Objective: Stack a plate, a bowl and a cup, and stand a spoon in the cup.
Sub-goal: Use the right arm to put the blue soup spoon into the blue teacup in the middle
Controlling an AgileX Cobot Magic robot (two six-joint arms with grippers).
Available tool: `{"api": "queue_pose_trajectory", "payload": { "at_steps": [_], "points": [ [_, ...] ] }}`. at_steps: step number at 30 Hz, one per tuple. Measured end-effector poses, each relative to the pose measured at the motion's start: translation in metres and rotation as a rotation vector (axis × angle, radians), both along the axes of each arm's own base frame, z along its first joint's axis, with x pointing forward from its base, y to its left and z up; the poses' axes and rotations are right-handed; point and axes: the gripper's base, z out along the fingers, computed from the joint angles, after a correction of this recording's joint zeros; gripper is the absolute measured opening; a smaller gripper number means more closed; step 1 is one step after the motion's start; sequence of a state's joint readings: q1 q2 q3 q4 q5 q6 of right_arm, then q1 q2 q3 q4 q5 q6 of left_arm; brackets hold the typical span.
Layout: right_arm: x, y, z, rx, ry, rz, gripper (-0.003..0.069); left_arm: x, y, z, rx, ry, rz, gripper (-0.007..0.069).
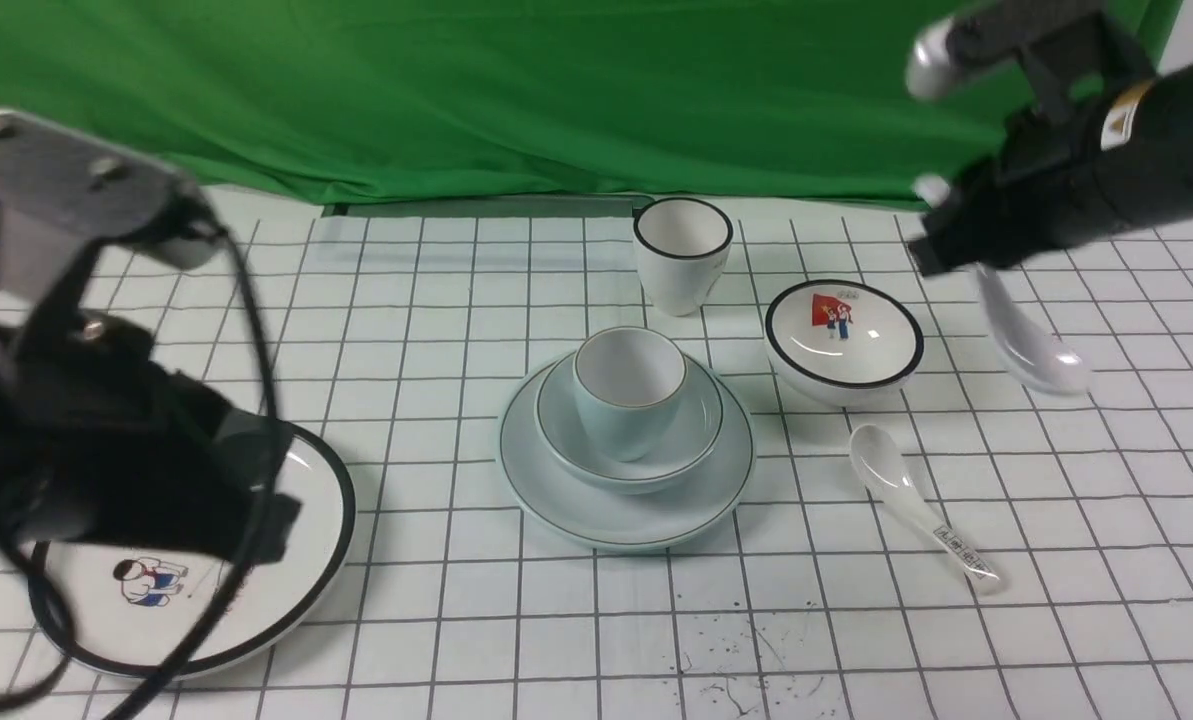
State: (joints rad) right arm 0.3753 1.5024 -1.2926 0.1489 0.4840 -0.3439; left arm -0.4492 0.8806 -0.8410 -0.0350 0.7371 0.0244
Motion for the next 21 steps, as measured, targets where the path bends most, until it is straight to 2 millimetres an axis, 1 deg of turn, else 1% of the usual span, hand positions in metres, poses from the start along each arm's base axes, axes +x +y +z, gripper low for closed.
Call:
{"api": "queue_pose_trajectory", "payload": {
  "at_steps": [1, 2, 4, 7, 8, 10, 12, 14, 15, 16, 17, 18, 19, 20, 21],
  "points": [
    [-0.004, 0.009, 0.004, 0.031, -0.023, 0.039, 0.0179, -0.007, 0.004, -0.002, -0.016, -0.035, 0.001, -0.0034],
    [-0.005, 0.011, 0.005, 0.049, -0.028, 0.045, 0.0179, -0.010, 0.005, -0.001, -0.025, -0.054, 0.001, -0.0034],
    [-0.011, 0.032, 0.008, 0.098, -0.074, 0.131, 0.0179, -0.025, 0.012, -0.010, -0.052, -0.098, 0.007, -0.0034],
    [-0.017, 0.062, 0.004, 0.119, -0.159, 0.236, 0.0179, -0.047, 0.023, -0.021, -0.089, -0.144, 0.018, -0.0034],
    [-0.017, 0.062, 0.005, 0.121, -0.166, 0.235, 0.0179, -0.048, 0.024, -0.021, -0.094, -0.143, 0.022, -0.0034],
    [-0.016, 0.076, 0.001, 0.127, -0.211, 0.261, 0.0179, -0.056, 0.028, -0.025, -0.116, -0.154, 0.032, -0.0034],
    [-0.009, 0.089, -0.007, 0.139, -0.265, 0.258, 0.0179, -0.063, 0.031, -0.025, -0.142, -0.171, 0.042, -0.0034],
    [-0.003, 0.096, -0.014, 0.155, -0.285, 0.240, 0.0179, -0.065, 0.032, -0.024, -0.149, -0.179, 0.043, -0.0034],
    [0.002, 0.101, -0.022, 0.178, -0.288, 0.217, 0.0179, -0.066, 0.032, -0.023, -0.152, -0.181, 0.044, -0.0034],
    [0.006, 0.105, -0.028, 0.206, -0.289, 0.190, 0.0179, -0.066, 0.032, -0.023, -0.152, -0.180, 0.045, -0.0034],
    [0.007, 0.105, -0.027, 0.215, -0.294, 0.185, 0.0179, -0.066, 0.032, -0.023, -0.152, -0.180, 0.045, -0.0034],
    [0.013, 0.109, -0.037, 0.256, -0.282, 0.145, 0.0179, -0.066, 0.032, -0.023, -0.153, -0.181, 0.045, -0.0034],
    [0.014, 0.111, -0.039, 0.277, -0.282, 0.130, 0.0179, -0.066, 0.032, -0.023, -0.153, -0.181, 0.045, -0.0034],
    [0.020, 0.115, -0.049, 0.322, -0.266, 0.092, 0.0179, -0.066, 0.032, -0.023, -0.154, -0.181, 0.045, -0.0034],
    [0.022, 0.117, -0.052, 0.340, -0.271, 0.077, 0.0179, -0.066, 0.032, -0.023, -0.154, -0.181, 0.045, -0.0034]
  ]
}}
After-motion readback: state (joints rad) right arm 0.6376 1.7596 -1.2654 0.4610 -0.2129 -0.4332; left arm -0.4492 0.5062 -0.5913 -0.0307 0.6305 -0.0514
